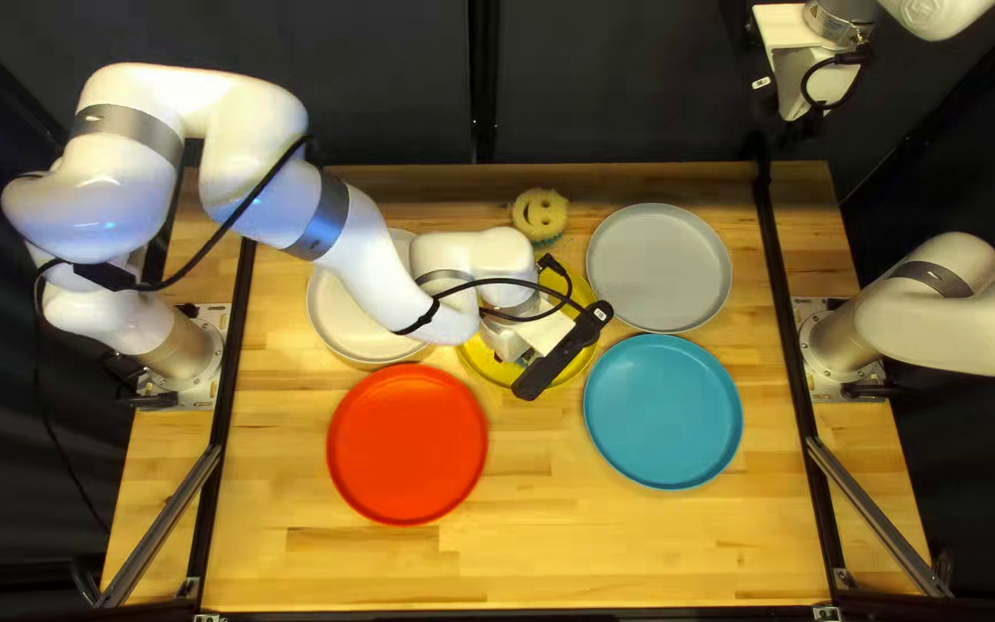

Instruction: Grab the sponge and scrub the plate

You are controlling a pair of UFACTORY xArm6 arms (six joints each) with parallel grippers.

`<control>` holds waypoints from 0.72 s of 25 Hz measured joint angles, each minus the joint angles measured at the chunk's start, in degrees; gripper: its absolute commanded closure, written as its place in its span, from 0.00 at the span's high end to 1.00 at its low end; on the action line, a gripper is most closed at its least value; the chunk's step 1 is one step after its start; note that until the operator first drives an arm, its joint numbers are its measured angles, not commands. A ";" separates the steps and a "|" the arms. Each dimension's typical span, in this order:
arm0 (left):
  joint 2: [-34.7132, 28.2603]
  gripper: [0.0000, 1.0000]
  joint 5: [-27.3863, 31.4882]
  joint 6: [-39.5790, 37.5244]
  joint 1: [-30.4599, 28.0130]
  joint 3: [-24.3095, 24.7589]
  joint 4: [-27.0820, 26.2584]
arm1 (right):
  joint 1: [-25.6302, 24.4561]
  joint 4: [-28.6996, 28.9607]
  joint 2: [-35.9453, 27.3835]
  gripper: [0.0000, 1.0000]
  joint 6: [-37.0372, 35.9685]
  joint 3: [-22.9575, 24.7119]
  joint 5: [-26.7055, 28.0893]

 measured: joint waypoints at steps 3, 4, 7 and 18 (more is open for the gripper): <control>1.95 0.00 0.32 2.37 2.51 -2.15 -1.15 | 0.00 0.00 0.00 1.00 0.00 0.00 0.00; 2.59 0.00 0.53 2.94 3.16 -2.90 -1.42 | 0.00 0.00 0.00 1.00 0.00 0.00 0.00; 3.72 0.00 1.10 3.64 4.29 -4.49 -1.69 | 0.00 0.00 0.00 1.00 0.00 0.00 0.00; 0.24 0.00 -1.68 -3.10 -2.35 0.21 0.74 | 0.00 0.00 0.00 1.00 0.00 0.00 0.00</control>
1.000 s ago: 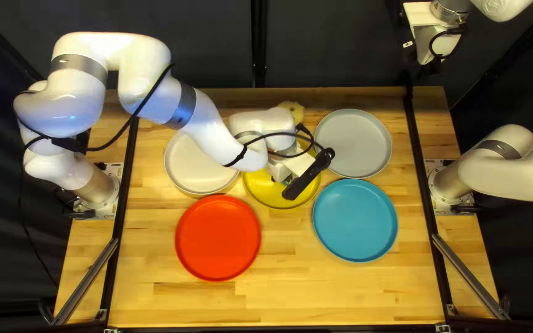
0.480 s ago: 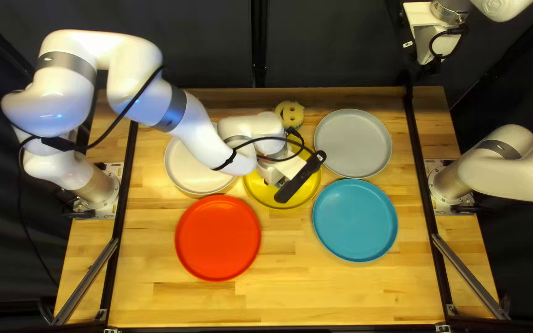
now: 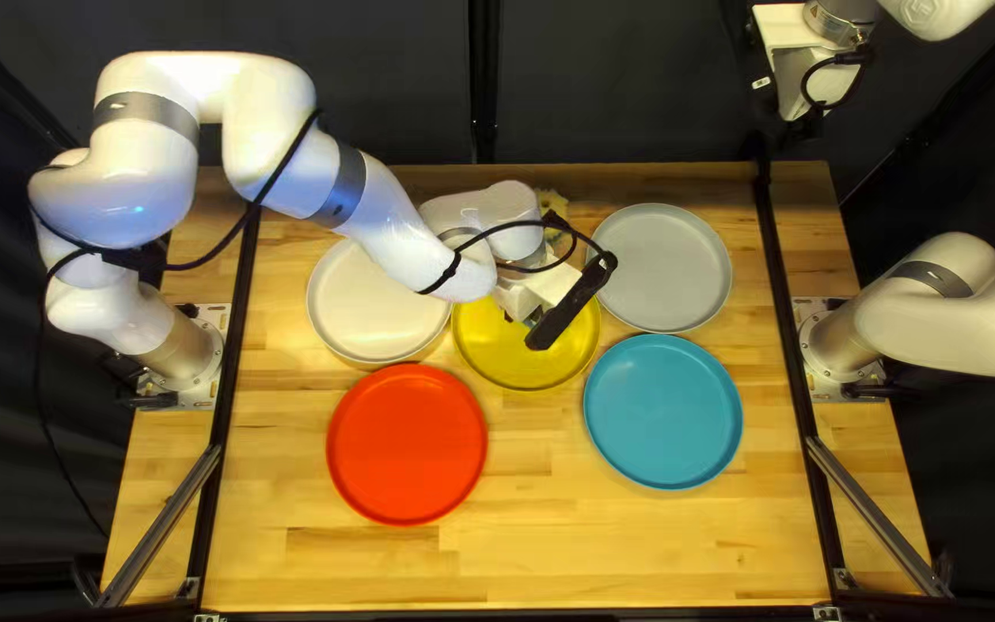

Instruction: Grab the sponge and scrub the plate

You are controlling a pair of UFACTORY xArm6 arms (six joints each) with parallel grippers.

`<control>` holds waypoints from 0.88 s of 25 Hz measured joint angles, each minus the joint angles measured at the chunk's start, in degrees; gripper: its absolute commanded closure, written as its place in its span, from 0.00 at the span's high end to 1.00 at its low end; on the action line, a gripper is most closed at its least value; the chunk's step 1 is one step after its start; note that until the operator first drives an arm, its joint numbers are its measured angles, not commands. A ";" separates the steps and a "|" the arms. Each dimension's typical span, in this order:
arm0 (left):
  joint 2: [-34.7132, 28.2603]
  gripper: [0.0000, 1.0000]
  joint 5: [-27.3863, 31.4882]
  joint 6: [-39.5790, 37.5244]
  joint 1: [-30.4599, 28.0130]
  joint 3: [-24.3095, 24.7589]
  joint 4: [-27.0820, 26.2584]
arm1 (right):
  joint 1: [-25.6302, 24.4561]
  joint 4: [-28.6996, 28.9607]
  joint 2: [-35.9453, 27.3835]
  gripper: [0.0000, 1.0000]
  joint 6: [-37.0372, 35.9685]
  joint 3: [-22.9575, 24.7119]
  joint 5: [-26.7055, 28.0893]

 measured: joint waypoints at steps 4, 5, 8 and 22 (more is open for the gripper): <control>-1.99 0.00 -1.27 -2.19 -2.17 2.98 0.73 | 0.00 0.00 0.00 1.00 0.00 0.00 0.00; -2.54 0.00 -1.51 -2.44 -2.42 3.77 0.81 | 0.00 0.00 0.00 1.00 0.00 0.00 0.00; -3.39 0.00 -1.86 -1.97 -2.05 5.25 0.55 | 0.00 0.00 0.00 1.00 0.00 0.00 0.00; -1.34 0.00 4.61 6.33 8.15 -0.43 -0.52 | 0.00 0.00 0.00 1.00 0.00 0.00 0.00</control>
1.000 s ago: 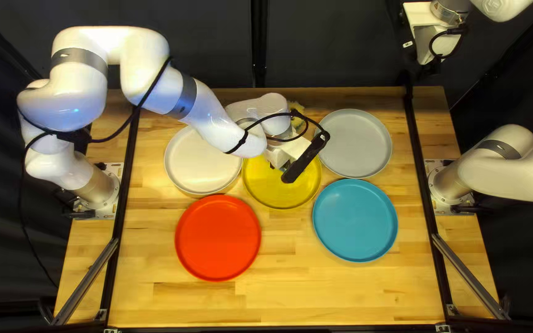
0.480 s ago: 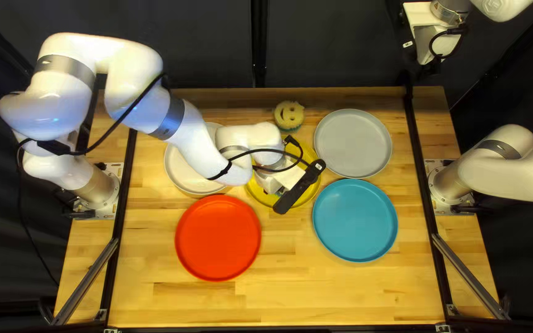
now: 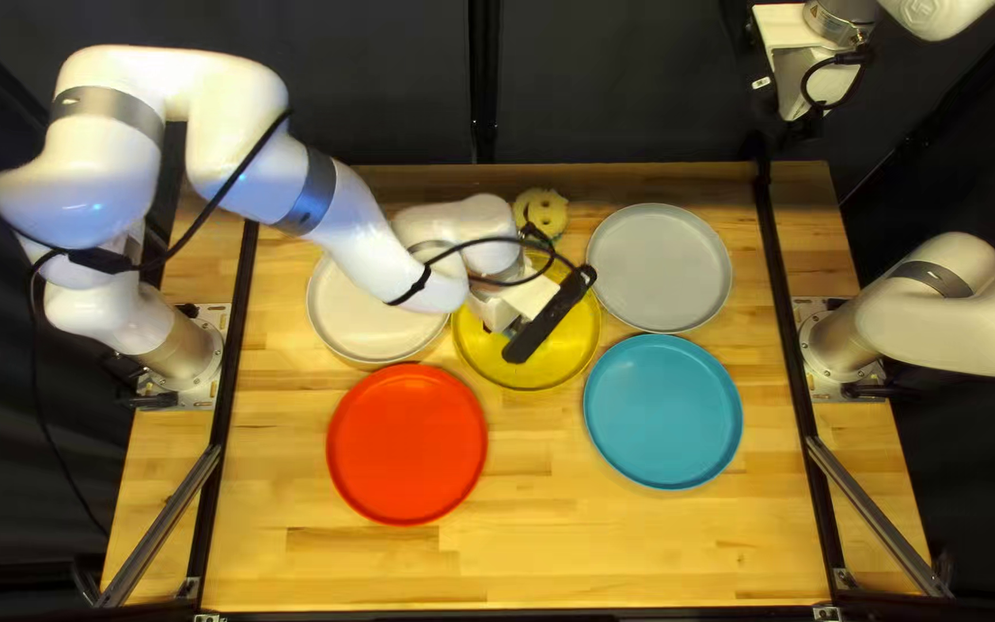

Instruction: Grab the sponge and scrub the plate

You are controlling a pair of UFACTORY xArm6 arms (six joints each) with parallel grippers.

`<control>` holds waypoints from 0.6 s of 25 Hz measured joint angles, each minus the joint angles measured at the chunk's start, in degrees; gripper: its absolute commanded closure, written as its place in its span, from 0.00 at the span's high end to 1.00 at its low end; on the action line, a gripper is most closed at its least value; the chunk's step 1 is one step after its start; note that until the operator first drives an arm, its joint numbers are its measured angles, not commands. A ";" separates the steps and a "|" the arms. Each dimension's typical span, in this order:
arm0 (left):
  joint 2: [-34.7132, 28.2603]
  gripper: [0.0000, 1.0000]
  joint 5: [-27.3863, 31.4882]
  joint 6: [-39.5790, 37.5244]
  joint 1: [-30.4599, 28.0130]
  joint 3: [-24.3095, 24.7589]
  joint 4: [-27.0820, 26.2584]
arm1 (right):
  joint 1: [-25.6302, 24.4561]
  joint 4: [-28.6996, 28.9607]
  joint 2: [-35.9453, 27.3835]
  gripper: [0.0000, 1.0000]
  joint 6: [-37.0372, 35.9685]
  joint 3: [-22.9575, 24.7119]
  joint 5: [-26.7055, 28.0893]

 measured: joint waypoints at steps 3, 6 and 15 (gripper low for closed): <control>0.02 0.00 0.07 -0.24 0.01 0.01 0.58 | 0.00 0.00 0.00 1.00 0.00 0.00 0.00; -0.36 0.00 -0.80 -0.88 -0.99 1.12 0.79 | 0.00 0.00 0.00 1.00 0.00 0.00 0.00; -2.57 0.00 -5.08 -6.53 -8.02 5.79 1.36 | 0.00 0.00 0.00 1.00 0.00 0.00 0.00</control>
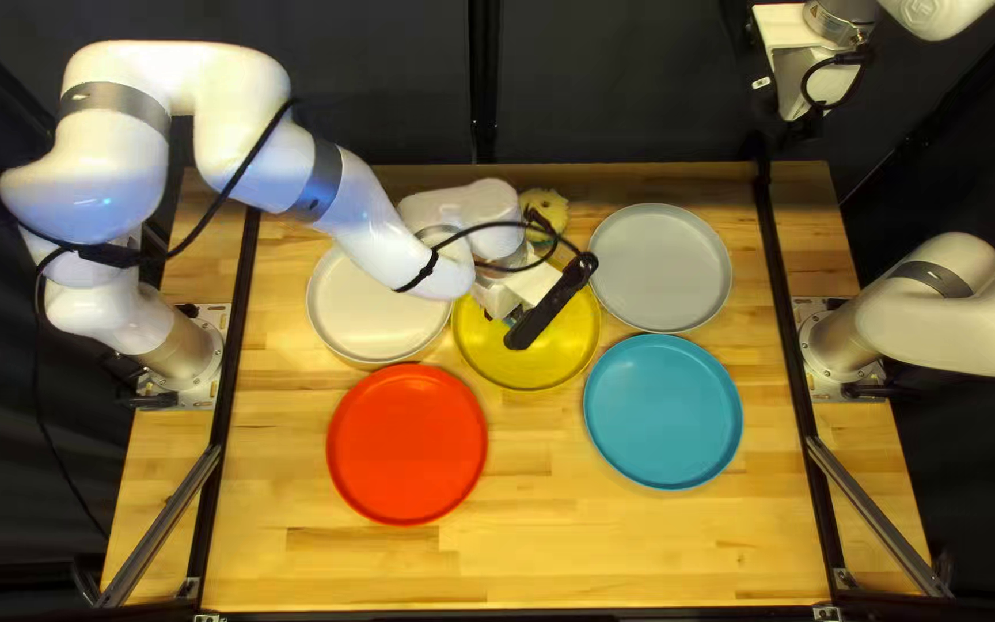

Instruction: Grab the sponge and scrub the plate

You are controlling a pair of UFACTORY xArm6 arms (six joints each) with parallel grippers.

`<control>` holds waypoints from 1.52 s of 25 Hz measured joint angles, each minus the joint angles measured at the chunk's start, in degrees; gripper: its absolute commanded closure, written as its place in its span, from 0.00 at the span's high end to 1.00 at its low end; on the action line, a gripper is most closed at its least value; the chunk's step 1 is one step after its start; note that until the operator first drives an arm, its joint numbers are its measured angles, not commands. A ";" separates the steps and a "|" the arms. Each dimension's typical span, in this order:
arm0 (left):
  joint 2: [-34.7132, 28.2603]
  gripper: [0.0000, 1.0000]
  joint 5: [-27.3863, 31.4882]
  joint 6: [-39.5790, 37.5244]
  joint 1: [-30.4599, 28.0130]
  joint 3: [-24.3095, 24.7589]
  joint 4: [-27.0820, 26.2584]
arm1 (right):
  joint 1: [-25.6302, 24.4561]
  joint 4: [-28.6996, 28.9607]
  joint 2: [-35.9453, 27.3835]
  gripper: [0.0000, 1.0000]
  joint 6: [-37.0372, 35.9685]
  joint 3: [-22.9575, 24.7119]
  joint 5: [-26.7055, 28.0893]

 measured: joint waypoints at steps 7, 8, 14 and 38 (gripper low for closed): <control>-2.67 0.00 -1.56 -2.65 -2.15 3.31 0.85 | 0.00 0.00 0.00 1.00 0.00 0.00 0.00; -2.82 0.00 -1.62 -2.13 -1.62 3.61 0.59 | 0.00 0.00 0.00 1.00 0.00 0.00 0.00; -2.56 0.00 -0.33 3.26 3.67 3.72 -1.51 | 0.00 0.00 0.00 1.00 0.00 0.00 0.00; -6.48 0.00 -1.86 -1.74 -2.28 8.79 -1.84 | 0.00 0.00 0.00 1.00 0.00 0.00 0.00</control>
